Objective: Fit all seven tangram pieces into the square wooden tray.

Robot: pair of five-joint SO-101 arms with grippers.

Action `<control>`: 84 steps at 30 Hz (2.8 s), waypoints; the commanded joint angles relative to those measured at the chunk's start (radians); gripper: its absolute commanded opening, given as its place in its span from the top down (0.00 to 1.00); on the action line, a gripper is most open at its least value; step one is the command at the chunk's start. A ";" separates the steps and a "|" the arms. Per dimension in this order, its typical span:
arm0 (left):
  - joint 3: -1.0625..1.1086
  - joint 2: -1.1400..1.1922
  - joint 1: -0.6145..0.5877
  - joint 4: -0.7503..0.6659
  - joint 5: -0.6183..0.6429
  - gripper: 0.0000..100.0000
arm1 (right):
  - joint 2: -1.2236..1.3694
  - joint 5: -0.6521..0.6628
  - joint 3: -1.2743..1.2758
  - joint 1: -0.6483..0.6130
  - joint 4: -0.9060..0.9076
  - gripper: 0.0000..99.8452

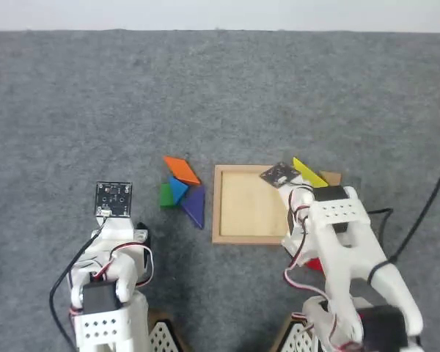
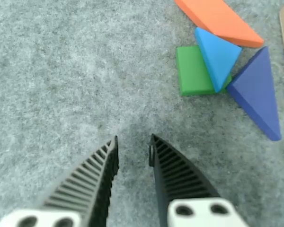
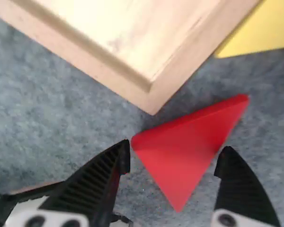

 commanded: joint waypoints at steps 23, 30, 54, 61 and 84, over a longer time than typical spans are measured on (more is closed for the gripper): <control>-0.012 -0.023 0.000 0.006 0.011 0.90 | 0.326 -0.048 -0.262 0.331 -0.203 0.94; -0.012 -0.023 0.000 0.006 0.011 0.90 | 0.326 -0.118 -0.414 0.447 -0.162 0.95; -0.012 -0.023 0.000 0.006 0.011 0.90 | 0.348 -0.212 -0.710 0.334 0.084 0.84; -0.012 -0.023 -0.002 0.006 0.011 0.90 | 0.509 -0.209 -0.712 0.348 0.035 0.85; -0.012 -0.023 -0.002 0.006 0.011 0.90 | 0.308 -0.310 -0.608 0.346 -0.002 0.89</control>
